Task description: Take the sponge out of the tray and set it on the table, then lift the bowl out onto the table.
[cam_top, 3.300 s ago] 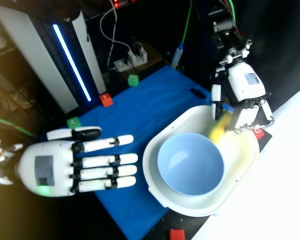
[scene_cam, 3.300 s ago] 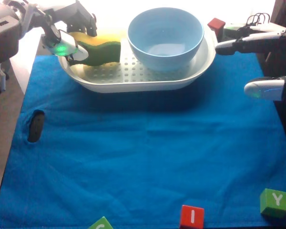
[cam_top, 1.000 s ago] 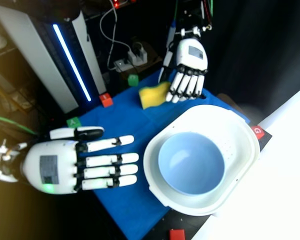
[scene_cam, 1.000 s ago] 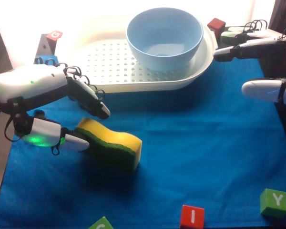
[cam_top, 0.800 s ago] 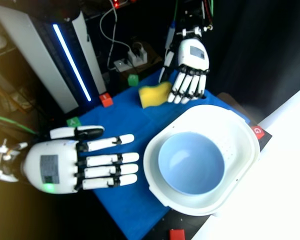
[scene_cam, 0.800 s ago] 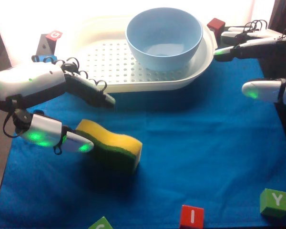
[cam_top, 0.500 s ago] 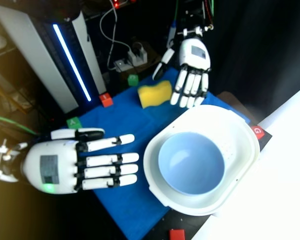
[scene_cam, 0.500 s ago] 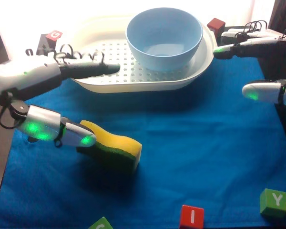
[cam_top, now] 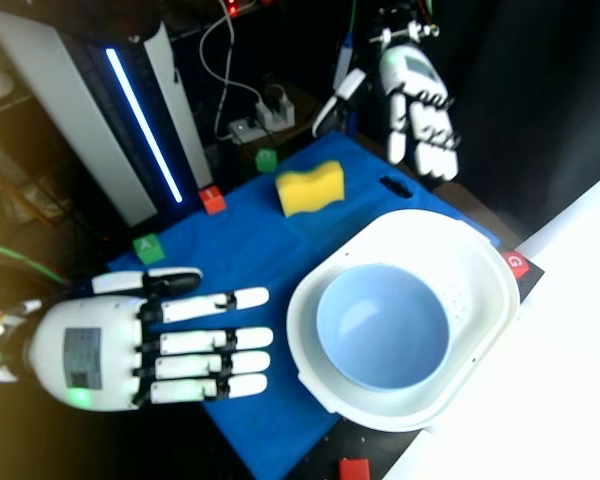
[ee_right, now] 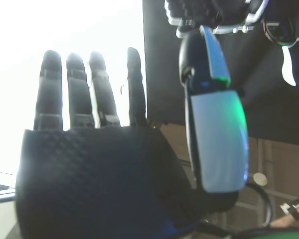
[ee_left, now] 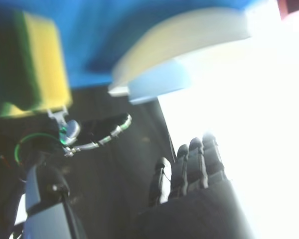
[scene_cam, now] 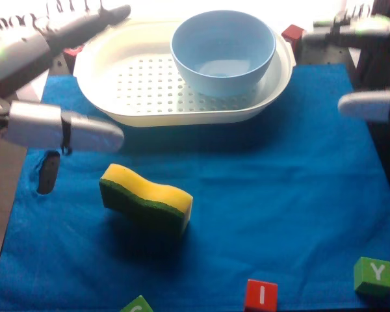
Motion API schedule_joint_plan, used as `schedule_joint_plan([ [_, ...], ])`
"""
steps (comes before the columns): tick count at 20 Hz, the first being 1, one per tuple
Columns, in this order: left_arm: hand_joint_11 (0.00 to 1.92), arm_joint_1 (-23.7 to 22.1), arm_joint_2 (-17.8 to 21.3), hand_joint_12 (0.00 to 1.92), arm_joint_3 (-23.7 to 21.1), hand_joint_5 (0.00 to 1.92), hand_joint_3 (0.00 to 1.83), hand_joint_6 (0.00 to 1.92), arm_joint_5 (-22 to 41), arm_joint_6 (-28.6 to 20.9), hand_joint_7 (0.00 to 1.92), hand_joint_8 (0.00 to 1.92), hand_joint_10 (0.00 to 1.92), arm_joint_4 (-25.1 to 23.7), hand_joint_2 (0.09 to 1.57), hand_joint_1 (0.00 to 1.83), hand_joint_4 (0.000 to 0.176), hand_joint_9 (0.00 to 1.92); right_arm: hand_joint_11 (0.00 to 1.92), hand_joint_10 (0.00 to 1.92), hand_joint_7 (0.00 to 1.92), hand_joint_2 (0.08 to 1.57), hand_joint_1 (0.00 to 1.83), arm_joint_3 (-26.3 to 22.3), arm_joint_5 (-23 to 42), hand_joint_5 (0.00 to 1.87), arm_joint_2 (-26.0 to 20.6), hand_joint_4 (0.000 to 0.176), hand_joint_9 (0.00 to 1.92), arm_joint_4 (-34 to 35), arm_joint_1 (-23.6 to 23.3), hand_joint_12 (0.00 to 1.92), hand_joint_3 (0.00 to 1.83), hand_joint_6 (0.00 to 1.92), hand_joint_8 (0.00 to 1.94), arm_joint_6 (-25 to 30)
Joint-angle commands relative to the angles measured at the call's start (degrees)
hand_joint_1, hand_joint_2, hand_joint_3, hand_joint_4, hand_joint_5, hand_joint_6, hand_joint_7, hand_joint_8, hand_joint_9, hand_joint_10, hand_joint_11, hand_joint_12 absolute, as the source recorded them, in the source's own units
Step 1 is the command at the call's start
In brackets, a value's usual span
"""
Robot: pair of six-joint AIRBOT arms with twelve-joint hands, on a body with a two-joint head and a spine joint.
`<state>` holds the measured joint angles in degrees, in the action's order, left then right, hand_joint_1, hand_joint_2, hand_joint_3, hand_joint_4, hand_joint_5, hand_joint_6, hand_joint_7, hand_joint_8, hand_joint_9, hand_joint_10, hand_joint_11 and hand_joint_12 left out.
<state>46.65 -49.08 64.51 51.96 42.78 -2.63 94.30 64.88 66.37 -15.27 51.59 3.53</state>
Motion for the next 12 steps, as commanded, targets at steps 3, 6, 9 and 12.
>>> schedule_joint_plan([
  [3, 0.00, -0.45, -0.28, 0.00, -0.01, 0.06, 0.01, 0.02, 9.85, 2.61, 0.04, 0.01, 0.00, 4.03, 0.83, 0.60, 0.116, 0.00, 0.00, 0.00, 0.19, 1.08, 0.65, 2.01, 1.83, 0.38, 1.14, 0.136, 0.12, 0.26, -5.15, 0.28, 0.00, 0.01, 0.00, 0.95],
  [6, 0.01, 0.25, -1.23, 0.01, 0.45, 0.10, 0.00, 0.01, 9.92, 3.29, 0.07, 0.01, 0.00, 6.27, 0.84, 0.66, 0.104, 0.02, 0.00, 0.00, 0.20, 1.06, 0.69, 4.68, -2.99, 0.39, 3.45, 0.170, 0.13, -5.64, -11.11, 0.46, 0.00, 0.00, 0.00, 1.24],
  [9, 0.00, 0.47, -3.07, 0.00, 1.58, 0.09, 0.01, 0.00, 9.51, 3.29, 0.06, 0.00, 0.00, 7.19, 0.86, 0.63, 0.095, 0.01, 0.00, 0.01, 0.23, 1.08, 0.70, 9.88, -6.73, 0.41, 7.12, 0.133, 0.12, -11.63, -15.07, 0.32, 0.00, 0.00, 0.00, 6.34],
  [12, 0.00, 0.47, -4.04, 0.00, 2.22, 0.07, 0.00, 0.00, 9.29, 3.28, 0.03, 0.00, 0.00, 7.82, 0.83, 0.68, 0.100, 0.00, 0.00, 0.00, 0.19, 1.06, 0.67, 13.79, -10.70, 0.42, 10.42, 0.157, 0.12, -16.80, -18.58, 0.34, 0.00, 0.00, 0.00, 8.49],
])
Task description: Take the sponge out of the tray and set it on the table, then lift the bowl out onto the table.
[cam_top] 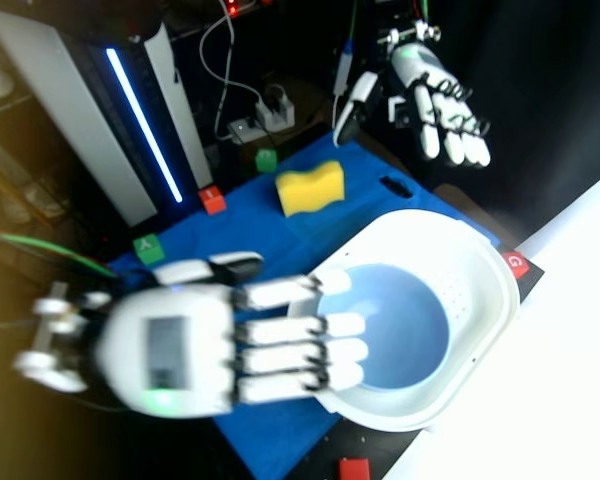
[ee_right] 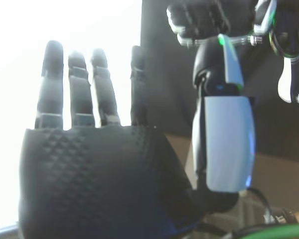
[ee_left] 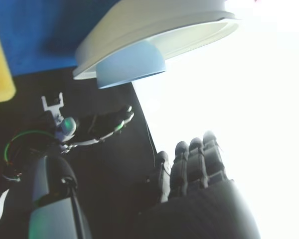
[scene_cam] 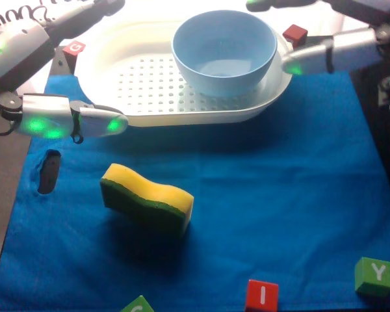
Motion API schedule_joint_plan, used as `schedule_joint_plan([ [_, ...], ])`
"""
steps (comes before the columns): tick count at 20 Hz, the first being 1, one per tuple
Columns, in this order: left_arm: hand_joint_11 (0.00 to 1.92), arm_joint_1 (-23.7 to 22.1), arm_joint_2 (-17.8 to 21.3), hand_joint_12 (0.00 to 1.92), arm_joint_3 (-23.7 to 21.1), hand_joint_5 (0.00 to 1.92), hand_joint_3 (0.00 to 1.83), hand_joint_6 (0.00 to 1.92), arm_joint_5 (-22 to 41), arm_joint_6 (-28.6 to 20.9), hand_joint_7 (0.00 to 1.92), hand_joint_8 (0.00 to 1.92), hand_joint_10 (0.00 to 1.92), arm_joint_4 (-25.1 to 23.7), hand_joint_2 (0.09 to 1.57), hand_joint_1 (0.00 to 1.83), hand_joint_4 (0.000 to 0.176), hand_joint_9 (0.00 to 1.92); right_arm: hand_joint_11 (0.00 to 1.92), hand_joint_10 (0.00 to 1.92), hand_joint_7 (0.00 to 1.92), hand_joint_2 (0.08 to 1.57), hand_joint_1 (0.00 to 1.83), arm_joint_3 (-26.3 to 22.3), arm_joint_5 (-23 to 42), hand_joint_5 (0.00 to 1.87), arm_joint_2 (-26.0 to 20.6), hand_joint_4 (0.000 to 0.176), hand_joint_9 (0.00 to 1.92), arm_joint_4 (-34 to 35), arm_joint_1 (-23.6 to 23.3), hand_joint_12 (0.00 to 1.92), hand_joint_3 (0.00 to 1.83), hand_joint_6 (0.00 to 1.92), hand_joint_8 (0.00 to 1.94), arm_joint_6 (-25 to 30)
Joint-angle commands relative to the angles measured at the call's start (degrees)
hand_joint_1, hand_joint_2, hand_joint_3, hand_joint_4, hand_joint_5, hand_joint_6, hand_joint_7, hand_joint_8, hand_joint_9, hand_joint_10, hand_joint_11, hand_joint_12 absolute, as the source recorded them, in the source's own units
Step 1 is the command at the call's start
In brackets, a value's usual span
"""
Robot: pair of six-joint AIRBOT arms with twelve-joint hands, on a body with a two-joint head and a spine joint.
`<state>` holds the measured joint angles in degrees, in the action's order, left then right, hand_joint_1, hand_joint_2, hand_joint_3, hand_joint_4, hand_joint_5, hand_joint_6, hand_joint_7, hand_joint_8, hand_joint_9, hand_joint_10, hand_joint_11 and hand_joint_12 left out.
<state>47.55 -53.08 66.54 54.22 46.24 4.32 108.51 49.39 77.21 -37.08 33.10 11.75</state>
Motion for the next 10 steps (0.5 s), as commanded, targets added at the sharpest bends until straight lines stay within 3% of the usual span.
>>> schedule_joint_plan([
  [1, 0.00, -0.43, -0.37, 0.00, 0.46, 0.08, 0.00, 0.00, 7.00, -0.18, 0.04, 0.00, 0.00, 1.12, 0.82, 0.69, 0.096, 0.00, 0.00, 0.00, 0.18, 1.07, 0.66, 0.87, 2.97, 0.41, 0.82, 0.172, 0.09, 1.71, -1.66, 0.19, 0.00, 0.00, 0.00, 1.24],
  [2, 0.00, -0.43, -0.58, 0.00, 0.65, 0.08, 0.00, 0.00, 6.95, -0.18, 0.04, 0.00, 0.00, 1.25, 0.83, 0.69, 0.090, 0.00, 0.00, 0.01, 0.17, 1.09, 0.63, 2.01, 2.03, 0.39, 1.88, 0.175, 0.06, -0.25, -2.37, 0.04, 0.01, 0.01, 0.00, 2.50],
  [4, 0.00, -0.43, -1.02, 0.00, 0.88, 0.08, 0.00, 0.00, 6.81, -0.19, 0.04, 0.00, 0.00, 1.37, 0.83, 0.71, 0.096, 0.00, 0.04, 0.01, 0.19, 1.09, 0.69, 4.27, 0.14, 0.42, 4.06, 0.176, 0.07, -5.43, -4.17, 0.02, 0.00, 0.01, 0.01, 5.03],
  [5, 0.00, -0.44, -1.15, 0.00, 0.93, 0.08, 0.00, 0.00, 6.81, -0.20, 0.05, 0.01, 0.00, 1.42, 0.83, 0.72, 0.086, 0.00, 0.06, 0.01, 0.19, 1.09, 0.69, 4.90, -0.71, 0.42, 4.86, 0.176, 0.07, -7.59, -4.87, 0.03, 0.00, 0.01, 0.00, 5.84],
  [6, 0.00, -0.44, -1.25, 0.00, 1.00, 0.08, 0.00, 0.00, 6.80, -0.20, 0.05, 0.00, 0.00, 1.48, 0.84, 0.74, 0.089, 0.00, 0.10, 0.01, 0.21, 1.06, 0.68, 5.17, -1.52, 0.44, 5.37, 0.176, 0.10, -9.55, -5.29, 0.07, 0.00, 0.00, 0.00, 6.23],
  [7, 0.00, -0.44, -1.37, 0.00, 1.08, 0.08, 0.00, 0.00, 6.77, -0.21, 0.04, 0.00, 0.00, 1.51, 0.84, 0.73, 0.084, 0.00, 0.05, 0.00, 0.23, 1.03, 0.67, 5.25, -2.35, 0.45, 5.86, 0.176, 0.13, -11.63, -5.54, 0.32, 0.02, 0.00, 0.00, 6.52],
  [8, 0.00, -0.44, -1.40, 0.00, 1.08, 0.08, 0.01, 0.00, 6.74, -0.21, 0.04, 0.00, 0.00, 1.51, 0.85, 0.71, 0.091, 0.00, 0.01, 0.00, 0.22, 1.03, 0.63, 5.24, -2.63, 0.45, 6.05, 0.176, 0.12, -12.50, -5.55, 0.43, 0.01, 0.00, 0.00, 6.66],
  [9, 0.00, -0.44, -1.40, 0.00, 1.08, 0.08, 0.00, 0.00, 6.74, -0.24, 0.04, 0.00, 0.00, 1.52, 0.85, 0.70, 0.094, 0.00, 0.00, 0.00, 0.21, 1.04, 0.66, 5.24, -2.91, 0.44, 6.32, 0.175, 0.11, -13.44, -5.55, 0.48, 0.00, 0.00, 0.00, 6.90],
  [10, 0.00, -0.44, -1.41, 0.00, 1.07, 0.09, 0.01, 0.00, 6.74, -0.29, 0.04, 0.00, 0.00, 1.54, 0.85, 0.70, 0.086, 0.00, 0.00, 0.00, 0.20, 1.05, 0.70, 5.24, -3.12, 0.44, 6.55, 0.176, 0.10, -14.04, -5.55, 0.44, 0.00, 0.00, 0.00, 7.07],
])
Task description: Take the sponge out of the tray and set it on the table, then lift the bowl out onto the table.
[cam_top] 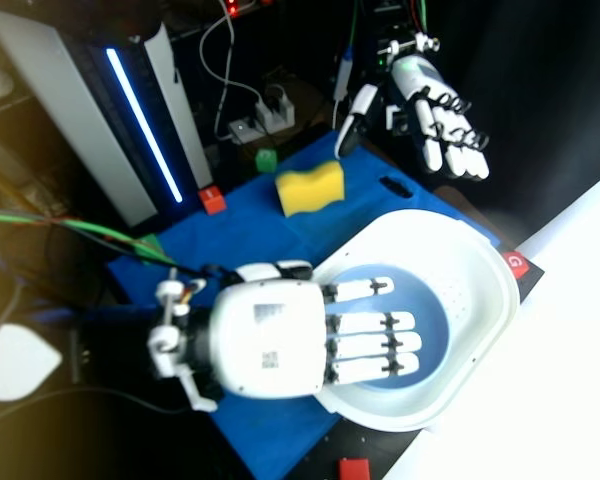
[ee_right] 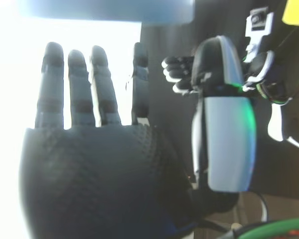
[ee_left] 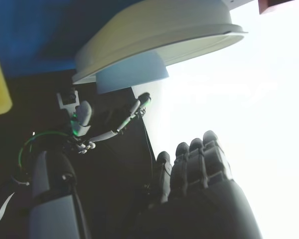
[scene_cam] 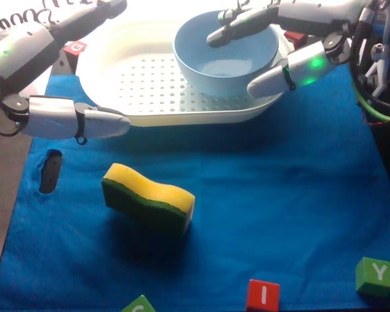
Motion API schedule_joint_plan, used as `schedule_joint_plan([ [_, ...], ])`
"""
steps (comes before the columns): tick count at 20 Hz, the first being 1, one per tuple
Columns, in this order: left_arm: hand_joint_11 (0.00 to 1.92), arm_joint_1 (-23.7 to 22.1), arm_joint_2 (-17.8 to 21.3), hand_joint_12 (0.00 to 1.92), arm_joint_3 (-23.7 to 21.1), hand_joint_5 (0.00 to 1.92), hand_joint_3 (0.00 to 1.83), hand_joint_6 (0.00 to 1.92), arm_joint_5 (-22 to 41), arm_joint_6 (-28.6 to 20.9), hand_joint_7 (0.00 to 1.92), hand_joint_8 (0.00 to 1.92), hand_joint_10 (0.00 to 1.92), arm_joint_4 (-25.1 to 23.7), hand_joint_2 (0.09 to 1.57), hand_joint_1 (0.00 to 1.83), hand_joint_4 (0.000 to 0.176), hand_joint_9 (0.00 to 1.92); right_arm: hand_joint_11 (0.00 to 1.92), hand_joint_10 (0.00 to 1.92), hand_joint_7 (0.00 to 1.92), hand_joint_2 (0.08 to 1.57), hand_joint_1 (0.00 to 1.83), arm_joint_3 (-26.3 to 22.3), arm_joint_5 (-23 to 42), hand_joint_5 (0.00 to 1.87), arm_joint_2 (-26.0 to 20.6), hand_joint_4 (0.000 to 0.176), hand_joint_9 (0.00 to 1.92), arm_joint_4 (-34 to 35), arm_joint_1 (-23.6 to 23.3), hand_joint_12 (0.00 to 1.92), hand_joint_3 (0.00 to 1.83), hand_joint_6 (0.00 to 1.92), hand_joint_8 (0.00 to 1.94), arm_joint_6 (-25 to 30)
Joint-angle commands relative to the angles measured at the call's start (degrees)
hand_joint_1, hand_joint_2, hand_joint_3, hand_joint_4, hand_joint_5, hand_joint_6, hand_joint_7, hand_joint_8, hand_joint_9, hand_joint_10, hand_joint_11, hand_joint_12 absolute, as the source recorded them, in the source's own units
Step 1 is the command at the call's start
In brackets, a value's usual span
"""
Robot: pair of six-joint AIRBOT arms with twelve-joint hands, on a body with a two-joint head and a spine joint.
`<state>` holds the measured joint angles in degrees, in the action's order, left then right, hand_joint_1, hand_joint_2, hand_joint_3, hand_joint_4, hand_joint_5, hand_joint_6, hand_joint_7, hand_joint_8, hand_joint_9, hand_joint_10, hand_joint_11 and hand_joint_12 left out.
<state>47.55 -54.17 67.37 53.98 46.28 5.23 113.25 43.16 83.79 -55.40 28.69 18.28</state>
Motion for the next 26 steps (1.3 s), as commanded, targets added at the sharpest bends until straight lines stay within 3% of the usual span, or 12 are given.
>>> schedule_joint_plan([
  [1, 0.00, -0.44, -0.38, 0.00, 0.25, 0.10, 0.00, 0.01, 6.98, -0.43, 0.05, 0.01, 0.00, 0.63, 0.85, 0.72, 0.084, 0.00, 0.00, 0.01, 0.19, 1.06, 0.73, 0.52, 2.79, 0.44, 0.18, 0.176, 0.06, 3.73, -1.14, 0.25, 0.00, 0.00, 0.00, 0.57],
  [2, 0.00, -0.44, -0.42, 0.00, 0.26, 0.10, 0.00, 0.01, 6.98, -0.49, 0.06, 0.01, 0.00, 0.63, 0.85, 0.76, 0.088, 0.00, 0.00, 0.01, 0.16, 1.07, 0.76, 0.57, 2.60, 0.43, 0.33, 0.176, 0.02, 3.36, -1.15, 0.05, 0.00, 0.00, 0.01, 0.57],
  [3, 0.00, -0.44, -0.49, 0.00, 0.29, 0.11, 0.00, 0.01, 6.93, -0.53, 0.06, 0.01, 0.00, 0.63, 0.85, 0.77, 0.087, 0.01, 0.00, 0.01, 0.15, 1.08, 0.72, 0.71, 1.82, 0.41, 0.75, 0.176, 0.02, 2.13, -1.36, 0.01, 0.00, 0.00, 0.01, 0.72],
  [14, 0.02, -0.45, -0.83, 0.01, 0.85, 0.13, 0.00, 0.01, 6.78, -1.59, 0.09, 0.00, 0.00, -0.38, 0.85, 0.73, 0.093, 0.04, 0.06, 0.01, 0.22, 1.05, 0.74, 2.43, -5.80, 0.44, 5.63, 0.176, 0.09, -10.84, -4.63, 0.03, 0.00, 0.00, 0.01, 0.73],
  [16, 0.00, -0.45, -0.83, 0.00, 0.87, 0.13, 0.00, 0.01, 6.79, -1.76, 0.08, 0.00, 0.00, -0.52, 0.85, 0.75, 0.113, 0.03, 0.06, 0.01, 0.23, 1.07, 0.77, 2.44, -6.98, 0.45, 5.99, 0.176, 0.10, -12.59, -4.76, 0.04, 0.00, 0.00, 0.01, 0.73],
  [17, 0.00, -0.45, -0.85, 0.00, 0.88, 0.13, 0.00, 0.01, 6.81, -1.81, 0.08, 0.00, 0.00, -0.59, 0.85, 0.75, 0.113, 0.03, 0.06, 0.01, 0.23, 1.07, 0.77, 2.46, -7.24, 0.45, 6.03, 0.176, 0.10, -12.96, -4.76, 0.04, 0.00, 0.00, 0.01, 0.73],
  [18, 0.02, -0.45, -0.86, 0.01, 0.91, 0.14, 0.00, 0.01, 6.82, -1.94, 0.10, 0.01, 0.01, -0.66, 0.85, 0.74, 0.097, 0.04, 0.09, 0.01, 0.28, 1.06, 0.83, 2.53, -7.79, 0.49, 6.20, 0.176, 0.14, -13.90, -4.76, 0.07, 0.00, 0.00, 0.00, 0.73],
  [19, 0.02, -0.45, -0.89, 0.01, 0.99, 0.15, 0.00, 0.01, 6.82, -2.06, 0.10, 0.01, 0.01, -0.71, 0.85, 0.74, 0.108, 0.04, 0.10, 0.01, 0.28, 1.06, 0.83, 2.54, -8.46, 0.48, 6.39, 0.176, 0.15, -14.88, -4.76, 0.08, 0.00, 0.00, 0.00, 0.73],
  [22, 0.02, -0.45, -1.26, 0.01, 1.40, 0.16, 0.00, 0.01, 6.97, -2.91, 0.10, 0.01, 0.00, -0.90, 0.85, 0.74, 0.100, 0.04, 0.10, 0.00, 0.27, 1.08, 0.83, 2.70, -10.59, 0.47, 6.97, 0.162, 0.15, -17.18, -4.81, 0.09, 0.01, 0.00, 0.00, 0.73],
  [23, 0.03, -0.45, -1.30, 0.02, 1.41, 0.16, 0.00, 0.01, 6.99, -2.95, 0.11, 0.01, 0.01, -0.91, 0.85, 0.74, 0.094, 0.05, 0.06, 0.00, 0.30, 1.08, 0.88, 2.92, -10.68, 0.49, 7.09, 0.131, 0.19, -17.27, -4.81, 0.28, 0.00, 0.00, 0.01, 0.73],
  [25, 0.05, -0.45, -1.43, 0.03, 1.43, 0.16, 0.00, 0.01, 6.97, -2.97, 0.12, 0.01, 0.01, -0.94, 0.86, 0.73, 0.087, 0.07, 0.09, 0.01, 0.45, 1.10, 0.99, 3.28, -10.92, 0.59, 7.23, 0.005, 0.35, -17.27, -4.81, 0.59, 0.00, 0.00, 0.01, 0.73],
  [26, 0.05, -0.45, -1.51, 0.03, 1.49, 0.17, 0.00, 0.01, 6.94, -2.98, 0.13, 0.01, 0.01, -0.95, 0.86, 0.74, 0.096, 0.07, 0.72, 0.67, 0.95, 1.11, 1.30, 3.44, -11.07, 0.79, 7.28, 0.000, 1.01, -17.26, -4.81, 1.60, 0.00, 0.00, 0.77, 0.73],
])
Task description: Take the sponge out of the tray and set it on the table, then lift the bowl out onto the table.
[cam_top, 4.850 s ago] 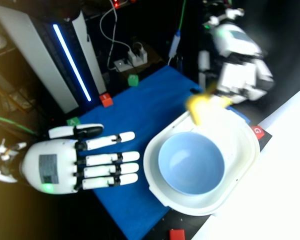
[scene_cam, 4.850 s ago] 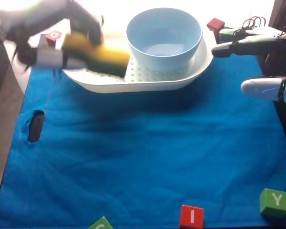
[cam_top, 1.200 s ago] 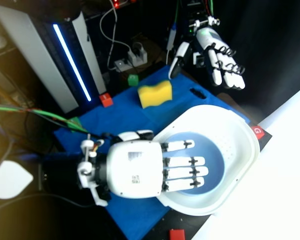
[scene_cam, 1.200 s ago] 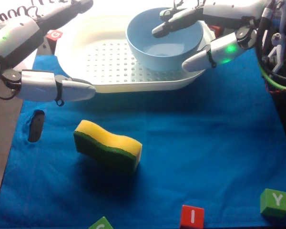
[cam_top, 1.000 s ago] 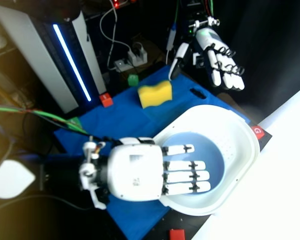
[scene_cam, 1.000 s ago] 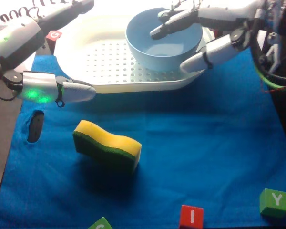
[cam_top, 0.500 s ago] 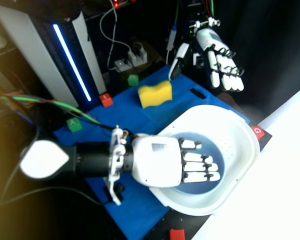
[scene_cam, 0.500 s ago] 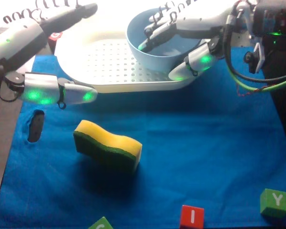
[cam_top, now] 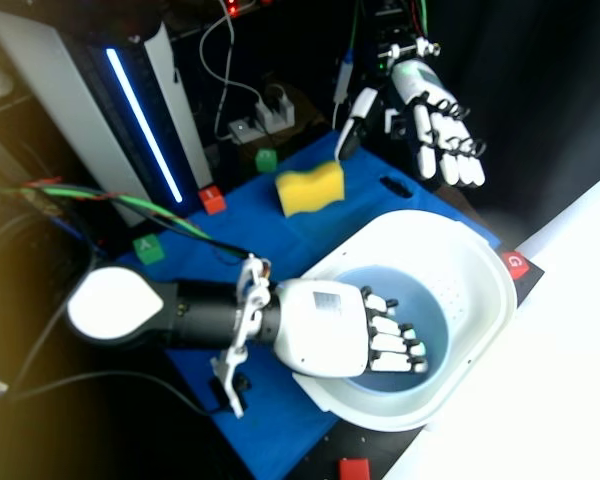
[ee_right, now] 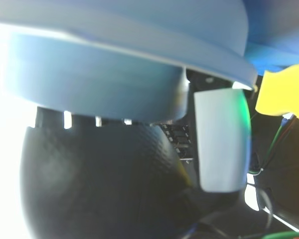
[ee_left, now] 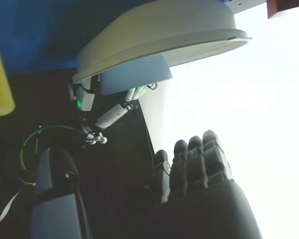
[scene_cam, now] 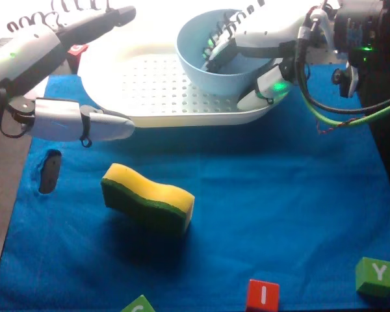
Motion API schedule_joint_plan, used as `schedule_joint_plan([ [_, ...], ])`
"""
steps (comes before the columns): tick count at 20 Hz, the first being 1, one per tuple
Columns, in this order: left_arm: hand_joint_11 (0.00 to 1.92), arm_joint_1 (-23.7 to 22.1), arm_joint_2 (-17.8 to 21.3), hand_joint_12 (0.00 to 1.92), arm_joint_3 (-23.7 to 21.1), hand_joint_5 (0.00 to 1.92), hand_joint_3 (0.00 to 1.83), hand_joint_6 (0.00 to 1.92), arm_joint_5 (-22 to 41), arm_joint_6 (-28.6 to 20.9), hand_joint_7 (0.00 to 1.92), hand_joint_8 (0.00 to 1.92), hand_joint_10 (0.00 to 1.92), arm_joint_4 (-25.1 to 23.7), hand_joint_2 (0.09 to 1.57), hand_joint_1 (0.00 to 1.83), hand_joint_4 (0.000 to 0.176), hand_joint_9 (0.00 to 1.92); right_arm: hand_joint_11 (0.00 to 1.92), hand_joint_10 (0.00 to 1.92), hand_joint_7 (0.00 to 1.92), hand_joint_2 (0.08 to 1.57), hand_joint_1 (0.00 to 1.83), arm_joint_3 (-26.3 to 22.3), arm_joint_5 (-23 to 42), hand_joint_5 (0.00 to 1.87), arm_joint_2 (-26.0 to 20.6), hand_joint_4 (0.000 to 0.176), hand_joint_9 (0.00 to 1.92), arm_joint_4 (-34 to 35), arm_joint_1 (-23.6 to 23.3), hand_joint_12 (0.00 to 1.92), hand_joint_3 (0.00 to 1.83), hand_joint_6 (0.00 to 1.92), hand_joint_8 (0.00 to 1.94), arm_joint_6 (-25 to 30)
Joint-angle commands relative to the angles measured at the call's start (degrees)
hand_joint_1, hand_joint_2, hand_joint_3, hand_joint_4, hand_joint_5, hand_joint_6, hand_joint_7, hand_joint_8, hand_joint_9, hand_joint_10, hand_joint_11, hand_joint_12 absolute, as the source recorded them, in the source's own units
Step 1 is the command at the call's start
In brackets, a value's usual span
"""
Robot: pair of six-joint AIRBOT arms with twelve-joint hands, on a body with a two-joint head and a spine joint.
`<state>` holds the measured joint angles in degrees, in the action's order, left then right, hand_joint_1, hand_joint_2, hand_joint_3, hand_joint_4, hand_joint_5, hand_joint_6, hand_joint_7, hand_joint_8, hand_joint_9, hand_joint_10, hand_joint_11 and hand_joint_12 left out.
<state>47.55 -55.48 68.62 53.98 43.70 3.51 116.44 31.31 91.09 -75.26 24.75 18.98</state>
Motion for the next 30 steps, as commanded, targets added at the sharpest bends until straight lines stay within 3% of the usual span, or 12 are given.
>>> schedule_joint_plan([
  [1, 0.05, -0.45, -0.26, 0.03, 0.30, 0.17, 0.00, 0.01, 6.95, -0.43, 0.13, 0.01, 0.01, 0.77, 0.86, 0.74, 0.096, 0.07, 0.72, 0.67, 0.95, 1.11, 1.30, 0.35, 0.66, 0.79, -0.01, 0.000, 1.01, 2.64, -0.89, 1.60, 0.00, 0.00, 0.77, 0.03],
  [3, 0.06, -0.45, -0.28, 0.04, 0.30, 0.17, 0.00, 0.01, 7.20, -0.62, 0.13, 0.01, 0.01, 0.77, 0.86, 0.71, 0.104, 0.08, 0.78, 0.64, 0.92, 1.15, 1.24, 0.45, 0.62, 0.87, -0.02, 0.000, 1.07, 3.06, -0.90, 1.47, 0.00, 1.06, 1.09, 0.03],
  [5, 0.06, -0.44, -0.31, 0.04, 0.31, 0.18, 0.01, 0.01, 7.30, -0.79, 0.14, 0.01, 0.01, 0.77, 0.87, 0.72, 0.097, 0.09, 1.12, 1.68, 1.09, 1.16, 1.14, 0.49, 0.63, 0.90, -0.05, 0.000, 1.16, 3.91, -0.94, 1.89, 0.00, 1.08, 1.44, 0.03],
  [12, 0.05, -0.43, -0.45, 0.05, 0.32, 0.18, 0.01, 0.00, 7.51, -1.17, 0.13, 0.00, 0.00, 0.78, 0.89, 0.74, 0.111, 0.08, 1.45, 1.91, 1.17, 1.15, 1.14, 0.61, 7.40, 0.92, -1.28, 0.000, 1.42, 12.82, -1.55, 1.92, 0.00, 1.06, 1.68, 0.03],
  [19, 0.00, -0.10, -0.39, 0.27, 0.18, 0.18, 0.00, 0.00, 8.16, -1.72, 0.13, 0.00, 0.00, 1.00, 0.91, 0.72, 0.112, 0.08, 1.02, 1.06, 1.29, 1.22, 1.10, -4.18, 12.13, 0.80, -7.82, 0.000, 1.22, 16.66, -5.67, 1.55, 0.00, 1.24, 0.22, -0.13],
  [20, 0.00, 0.10, -0.30, 0.31, 0.05, 0.18, 0.00, 0.00, 8.38, -1.79, 0.14, 0.00, 0.00, 1.17, 0.92, 0.77, 0.100, 0.10, 0.89, 0.26, 1.10, 1.22, 1.10, -6.28, 13.14, 0.78, -9.73, 0.000, 1.18, 18.38, -5.67, 1.03, 0.00, 1.27, 0.02, -0.79],
  [21, 0.00, 0.23, -0.18, 0.31, -0.08, 0.18, 0.00, 0.00, 8.51, -1.80, 0.14, 0.00, 0.00, 1.31, 0.91, 0.75, 0.114, 0.10, 0.92, 0.11, 1.07, 1.15, 1.20, -7.78, 14.10, 0.87, -11.05, 0.000, 1.27, 19.78, -5.67, 0.93, 0.00, 1.13, 0.70, -2.25],
  [24, 0.00, 1.20, 0.88, 0.32, -1.06, 0.18, 0.00, 0.00, 9.81, -1.80, 0.13, 0.00, 0.00, 2.12, 0.91, 0.74, 0.117, 0.09, 0.88, 0.04, 0.99, 1.16, 1.20, -14.43, 17.56, 0.83, -17.34, 0.000, 1.27, 23.39, -5.66, 1.00, 0.00, 1.17, 1.02, -6.60],
  [25, 0.00, 1.72, 1.57, 0.37, -1.64, 0.19, 0.00, 0.00, 10.64, -1.80, 0.15, 0.00, 0.00, 2.39, 0.89, 0.76, 0.107, 0.10, 0.93, 0.56, 1.06, 1.16, 1.22, -18.32, 18.56, 0.84, -21.10, 0.000, 1.21, 24.12, -5.66, 1.34, 0.00, 1.04, 0.97, -8.43],
  [28, 0.00, 3.69, 3.40, 0.43, -3.33, 0.22, 0.00, 0.01, 14.14, -1.80, 0.17, 0.00, 0.00, 3.83, 0.87, 0.77, 0.080, 0.13, 0.98, 0.24, 1.07, 1.14, 1.24, -29.01, 20.86, 0.81, -29.54, 0.000, 1.34, 24.64, -5.11, 1.15, 0.00, 1.11, 0.96, -14.29],
  [29, 0.00, 4.65, 4.34, 0.43, -4.16, 0.23, 0.00, 0.01, 15.52, -1.80, 0.18, 0.01, 0.01, 4.38, 0.87, 0.76, 0.065, 0.13, 1.24, 1.33, 1.09, 1.18, 1.14, -31.49, 22.26, 0.83, -31.23, 0.000, 1.40, 24.49, -3.78, 1.69, 0.00, 1.17, 1.53, -14.93],
  [30, 0.00, 5.53, 5.23, 0.41, -4.93, 0.24, 0.00, 0.01, 16.62, -1.80, 0.19, 0.00, 0.00, 4.67, 0.87, 0.77, 0.060, 0.14, 1.10, 1.53, 0.98, 1.19, 1.13, -33.56, 24.66, 0.83, -32.78, 0.000, 1.17, 24.74, -1.69, 1.77, 0.00, 1.18, 1.51, -14.97],
])
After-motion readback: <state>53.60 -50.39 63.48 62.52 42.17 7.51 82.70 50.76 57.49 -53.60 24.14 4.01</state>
